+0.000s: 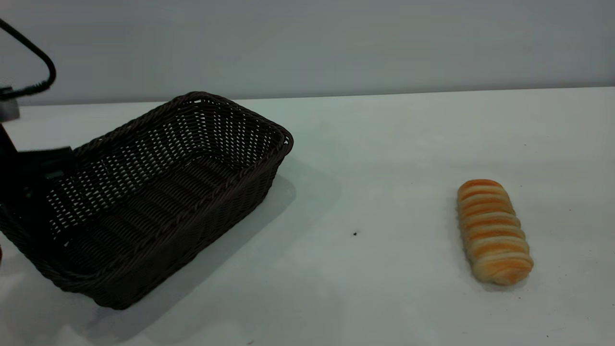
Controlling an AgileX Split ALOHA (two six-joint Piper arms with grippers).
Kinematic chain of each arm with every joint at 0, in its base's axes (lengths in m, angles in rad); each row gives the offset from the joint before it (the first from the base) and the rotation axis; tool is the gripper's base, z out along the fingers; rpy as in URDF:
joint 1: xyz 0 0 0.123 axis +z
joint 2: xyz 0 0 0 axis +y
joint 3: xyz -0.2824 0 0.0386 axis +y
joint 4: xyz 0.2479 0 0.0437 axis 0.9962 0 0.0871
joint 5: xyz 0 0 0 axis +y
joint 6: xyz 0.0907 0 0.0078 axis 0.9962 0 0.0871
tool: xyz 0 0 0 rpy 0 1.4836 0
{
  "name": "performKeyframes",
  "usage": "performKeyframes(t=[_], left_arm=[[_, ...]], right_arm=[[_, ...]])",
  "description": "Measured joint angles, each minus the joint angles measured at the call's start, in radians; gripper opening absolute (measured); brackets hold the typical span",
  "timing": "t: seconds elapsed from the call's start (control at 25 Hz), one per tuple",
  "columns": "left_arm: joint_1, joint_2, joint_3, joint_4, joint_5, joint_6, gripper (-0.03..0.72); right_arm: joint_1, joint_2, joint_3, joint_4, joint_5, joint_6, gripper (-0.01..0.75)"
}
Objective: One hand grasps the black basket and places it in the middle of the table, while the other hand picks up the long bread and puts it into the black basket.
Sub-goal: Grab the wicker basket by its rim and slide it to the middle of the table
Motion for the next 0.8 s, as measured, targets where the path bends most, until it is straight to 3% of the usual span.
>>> performKeyframes(t=[0.48,0.56,0.8], left_arm=[[0.0,0.132,-0.001,-0.008,-0.13,-0.021,0.494],[0.0,0.145,-0.001,-0.008,-0.147,-0.021,0.441],[0.002,0.146,-0.008,-0.029,-0.235,0.012,0.184]], right_arm=[[0.0,0.0,0.0,0.0,0.0,-0.001,0.315],[0.0,0.0,0.0,0.0,0.0,-0.001,0.315],[0.0,0.0,0.0,0.0,0.0,-0.002,0.315]])
